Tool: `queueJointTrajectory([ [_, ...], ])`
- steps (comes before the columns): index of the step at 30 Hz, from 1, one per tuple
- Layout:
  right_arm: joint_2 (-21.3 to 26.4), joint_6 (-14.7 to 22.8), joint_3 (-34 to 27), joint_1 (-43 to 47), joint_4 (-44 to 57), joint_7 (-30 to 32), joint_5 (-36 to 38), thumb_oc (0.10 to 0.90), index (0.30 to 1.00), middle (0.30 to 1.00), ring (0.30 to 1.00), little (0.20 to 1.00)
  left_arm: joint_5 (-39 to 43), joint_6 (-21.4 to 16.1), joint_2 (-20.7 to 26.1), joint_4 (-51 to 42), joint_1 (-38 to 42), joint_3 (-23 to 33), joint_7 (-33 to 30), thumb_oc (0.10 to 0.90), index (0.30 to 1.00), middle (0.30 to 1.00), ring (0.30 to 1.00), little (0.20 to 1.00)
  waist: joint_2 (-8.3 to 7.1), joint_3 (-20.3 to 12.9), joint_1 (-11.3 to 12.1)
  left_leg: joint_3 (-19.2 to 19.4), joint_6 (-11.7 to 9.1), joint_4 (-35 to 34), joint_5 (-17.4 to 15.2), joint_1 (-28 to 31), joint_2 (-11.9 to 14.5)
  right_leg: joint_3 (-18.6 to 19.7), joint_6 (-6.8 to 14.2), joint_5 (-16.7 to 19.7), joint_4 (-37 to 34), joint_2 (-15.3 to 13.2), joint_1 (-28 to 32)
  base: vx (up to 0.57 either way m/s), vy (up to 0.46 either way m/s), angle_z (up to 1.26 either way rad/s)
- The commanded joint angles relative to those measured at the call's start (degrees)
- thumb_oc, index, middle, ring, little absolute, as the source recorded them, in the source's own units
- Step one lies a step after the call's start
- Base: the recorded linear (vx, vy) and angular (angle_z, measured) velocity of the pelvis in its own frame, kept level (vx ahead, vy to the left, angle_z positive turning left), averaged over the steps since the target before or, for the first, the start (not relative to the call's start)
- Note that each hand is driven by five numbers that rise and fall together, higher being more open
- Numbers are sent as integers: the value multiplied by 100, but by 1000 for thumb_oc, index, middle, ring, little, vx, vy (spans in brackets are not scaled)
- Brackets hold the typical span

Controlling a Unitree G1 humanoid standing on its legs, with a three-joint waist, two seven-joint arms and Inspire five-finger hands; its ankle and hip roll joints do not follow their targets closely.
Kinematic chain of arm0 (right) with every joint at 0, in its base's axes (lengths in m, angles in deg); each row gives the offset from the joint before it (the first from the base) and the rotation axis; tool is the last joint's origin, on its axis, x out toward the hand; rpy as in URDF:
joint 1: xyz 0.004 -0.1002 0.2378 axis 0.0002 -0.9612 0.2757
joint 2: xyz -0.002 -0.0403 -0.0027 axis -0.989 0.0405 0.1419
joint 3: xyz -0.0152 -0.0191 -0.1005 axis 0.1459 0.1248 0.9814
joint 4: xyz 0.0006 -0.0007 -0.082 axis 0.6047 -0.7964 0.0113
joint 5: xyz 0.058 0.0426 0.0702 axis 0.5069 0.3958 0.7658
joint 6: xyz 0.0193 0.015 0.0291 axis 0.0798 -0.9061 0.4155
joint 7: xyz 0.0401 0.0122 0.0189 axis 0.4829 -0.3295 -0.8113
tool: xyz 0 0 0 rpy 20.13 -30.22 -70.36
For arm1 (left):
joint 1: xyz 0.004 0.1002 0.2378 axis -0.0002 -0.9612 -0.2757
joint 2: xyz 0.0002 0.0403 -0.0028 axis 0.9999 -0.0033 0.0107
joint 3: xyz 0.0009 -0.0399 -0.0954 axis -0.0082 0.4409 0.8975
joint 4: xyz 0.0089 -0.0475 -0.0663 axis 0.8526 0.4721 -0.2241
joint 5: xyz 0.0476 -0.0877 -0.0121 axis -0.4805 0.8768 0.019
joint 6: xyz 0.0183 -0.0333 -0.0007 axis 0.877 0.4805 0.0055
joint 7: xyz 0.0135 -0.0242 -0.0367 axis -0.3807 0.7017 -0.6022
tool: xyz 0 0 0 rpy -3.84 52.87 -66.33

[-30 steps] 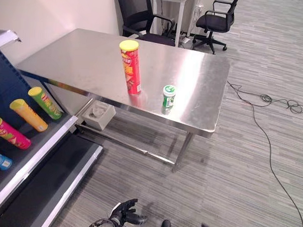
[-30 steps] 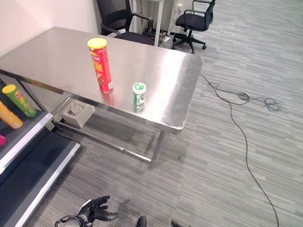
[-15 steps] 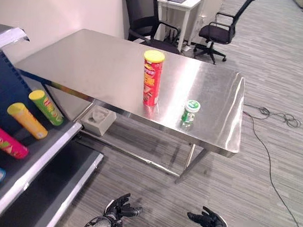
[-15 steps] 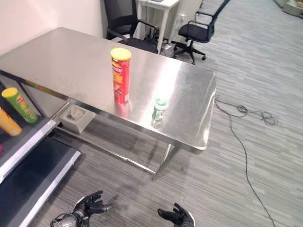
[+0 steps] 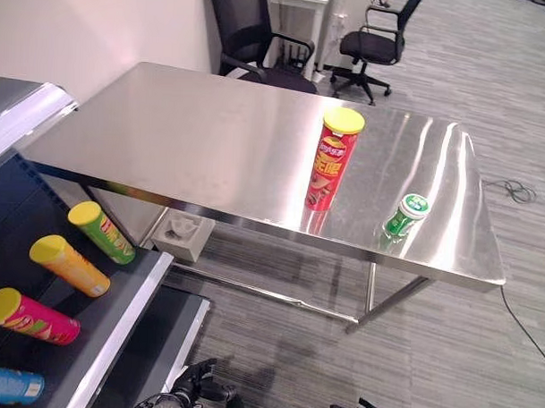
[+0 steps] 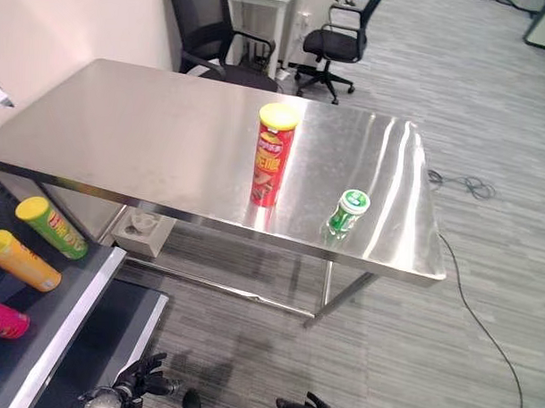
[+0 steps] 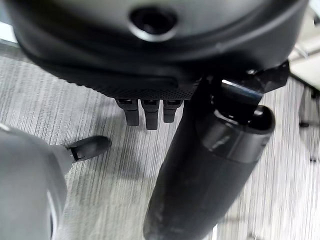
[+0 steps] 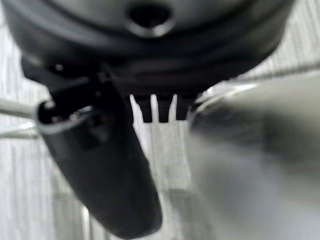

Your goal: Put the goods on the table back onto the shelves and tidy them up.

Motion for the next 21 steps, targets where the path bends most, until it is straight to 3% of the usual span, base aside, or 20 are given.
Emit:
queueJointTrajectory([
  [1, 317, 98, -101, -7, -191, 8, 374, 800, 900, 900, 900, 900, -258, -230, -146, 46, 310, 181, 17, 800, 900, 900, 900, 900, 258, 223, -156, -126, -498, 29, -262, 49, 454, 145, -378, -1161, 74, 1089, -105, 22, 38, -28],
  [2, 316, 125, -148, -55, -208, 33, 452, 800, 900, 900, 900, 900, -238, -234, -133, 84, 307, 223, -8, 800, 900, 900, 900, 900, 232, 247, -167, -84, -504, 29, -278, 99, 447, 101, -426, -1228, -114, 1280, -127, 65, -35, -13],
  [3, 312, 209, -359, -292, -153, 26, 767, 800, 900, 900, 900, 900, -269, -259, -128, 212, 359, 314, -46, 800, 900, 900, 900, 900, 191, 329, -317, -129, -508, 29, -308, 206, 421, 541, -380, -1284, -299, 1500, -190, 54, -47, -3],
  [6, 509, 358, -899, -612, 238, 140, 968, 800, 900, 900, 900, 900, -284, -316, -144, 196, 249, 448, -74, 800, 900, 900, 900, 900, 142, 272, -406, -78, -509, 29, -310, 259, 411, 670, -326, -1123, -593, 1549, -88, 85, -72, 29],
  [7, 732, 564, -1493, -1067, 1120, 312, 1053, 800, 900, 900, 900, 900, -396, -331, -136, 107, 92, 520, -52, 800, 900, 900, 900, 900, 132, 207, -536, -57, -536, 29, -337, 306, 435, 696, -304, -1112, -738, 1578, 25, 71, -57, -2],
  [8, 732, 564, -1493, -1067, 1120, 312, 1053, 800, 900, 900, 900, 900, -396, -331, -136, 107, 92, 520, -52, 800, 900, 900, 900, 900, 132, 207, -536, -57, -536, 29, -337, 306, 435, 696, -304, -1112, -738, 1578, 25, 79, -54, -16],
  [10, 981, 752, -2000, -1401, 1909, 482, 883, 800, 900, 900, 900, 900, -474, -327, -153, 97, -52, 679, -12, 800, 900, 900, 900, 900, 132, 112, -606, -38, -559, 29, -340, 342, 468, 711, -308, -1075, -849, 1601, 104, 92, -55, -17],
  [11, 1227, 950, -2693, -1755, 3211, 797, 421, 800, 900, 900, 900, 900, -610, -311, -205, 154, -117, 919, -20, 800, 900, 900, 900, 900, 140, 25, -730, -37, -588, 29, -383, 446, 500, 685, -305, -1074, -962, 1627, 244, 103, -68, -12],
  [12, 1219, 940, -2699, -1761, 3229, 805, 412, 800, 900, 900, 900, 900, -611, -311, -205, 154, -115, 917, -21, 800, 900, 900, 900, 900, 138, 16, -727, -34, -589, 29, -361, 425, 500, 686, -311, -1052, -972, 1628, 227, 97, -63, -2],
  [15, 1344, 1178, -3644, -1987, 4378, 1192, 23, 800, 900, 900, 900, 900, -846, -311, -281, 50, -153, 955, -2, 800, 900, 900, 900, 900, 140, -100, -862, -10, -622, 29, -389, 470, 549, 734, -310, -997, -1173, 1667, 322, 49, -41, -8],
  [21, 1461, 1355, -4595, -2069, 5380, 1858, -516, 800, 900, 900, 900, 900, -948, -228, -389, 152, -224, 1090, -3, 800, 900, 900, 900, 900, 140, -231, -950, 46, -649, 29, -427, 514, 617, 827, -326, -963, -1368, 1730, 414, 44, -40, -4],
])
